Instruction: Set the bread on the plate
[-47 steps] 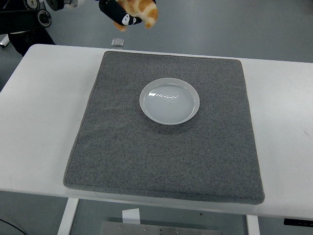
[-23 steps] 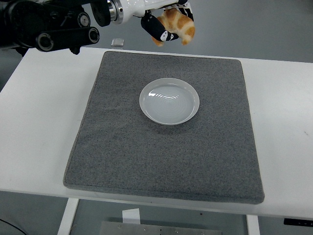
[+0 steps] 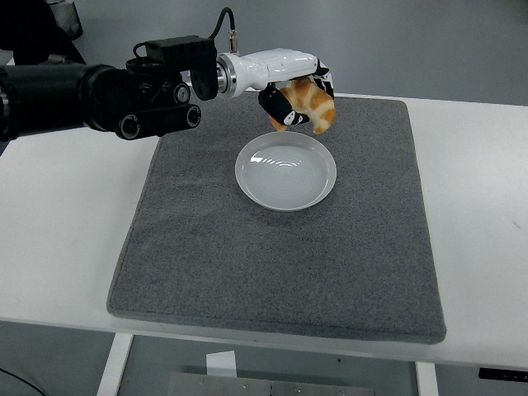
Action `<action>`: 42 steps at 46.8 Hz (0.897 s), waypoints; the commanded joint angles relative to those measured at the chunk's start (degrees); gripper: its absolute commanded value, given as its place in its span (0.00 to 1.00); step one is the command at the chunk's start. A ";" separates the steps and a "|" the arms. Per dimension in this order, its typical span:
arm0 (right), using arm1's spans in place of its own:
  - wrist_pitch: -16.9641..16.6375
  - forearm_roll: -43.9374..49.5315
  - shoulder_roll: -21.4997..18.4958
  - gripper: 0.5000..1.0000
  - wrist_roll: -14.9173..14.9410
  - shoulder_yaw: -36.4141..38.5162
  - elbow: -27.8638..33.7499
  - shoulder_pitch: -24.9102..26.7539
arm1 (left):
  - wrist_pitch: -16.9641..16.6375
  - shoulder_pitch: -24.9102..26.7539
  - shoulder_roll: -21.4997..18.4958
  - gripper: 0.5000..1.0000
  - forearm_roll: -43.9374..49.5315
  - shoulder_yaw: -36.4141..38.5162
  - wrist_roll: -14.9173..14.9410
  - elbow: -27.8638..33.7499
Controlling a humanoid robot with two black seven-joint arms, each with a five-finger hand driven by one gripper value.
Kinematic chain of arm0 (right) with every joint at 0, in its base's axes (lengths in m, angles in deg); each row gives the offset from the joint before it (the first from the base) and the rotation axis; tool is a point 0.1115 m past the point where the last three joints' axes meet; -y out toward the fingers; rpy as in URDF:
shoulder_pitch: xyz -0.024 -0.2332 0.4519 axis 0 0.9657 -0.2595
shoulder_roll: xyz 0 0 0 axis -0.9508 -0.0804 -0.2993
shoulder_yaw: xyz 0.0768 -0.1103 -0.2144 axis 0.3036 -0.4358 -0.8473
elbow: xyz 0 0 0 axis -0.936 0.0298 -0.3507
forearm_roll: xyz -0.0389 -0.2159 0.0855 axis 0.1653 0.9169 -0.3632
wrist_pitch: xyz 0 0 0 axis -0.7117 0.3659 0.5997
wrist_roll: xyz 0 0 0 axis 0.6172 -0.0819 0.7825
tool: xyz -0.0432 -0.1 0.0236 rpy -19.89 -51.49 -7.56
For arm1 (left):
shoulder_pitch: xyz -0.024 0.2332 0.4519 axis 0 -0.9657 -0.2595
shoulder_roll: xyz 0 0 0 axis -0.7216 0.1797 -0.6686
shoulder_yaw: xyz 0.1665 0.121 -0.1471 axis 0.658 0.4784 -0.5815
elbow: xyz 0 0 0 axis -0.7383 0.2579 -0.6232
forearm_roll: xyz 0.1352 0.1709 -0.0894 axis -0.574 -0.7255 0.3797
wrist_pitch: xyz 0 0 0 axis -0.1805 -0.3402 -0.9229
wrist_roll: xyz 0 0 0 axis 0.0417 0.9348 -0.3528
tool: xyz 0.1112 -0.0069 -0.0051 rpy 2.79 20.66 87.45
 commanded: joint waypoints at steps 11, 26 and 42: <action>0.00 0.00 0.00 0.91 0.00 0.00 0.00 0.00 | -0.32 -5.88 3.59 0.00 -2.76 0.18 0.00 -3.35; 0.00 0.00 0.00 0.90 0.00 0.00 0.00 0.00 | -0.23 -8.52 3.59 0.00 -3.21 0.53 0.62 -4.93; 0.00 0.00 0.00 0.90 0.00 0.00 0.00 0.00 | -0.23 -10.01 3.59 0.00 -4.35 1.50 0.79 -5.46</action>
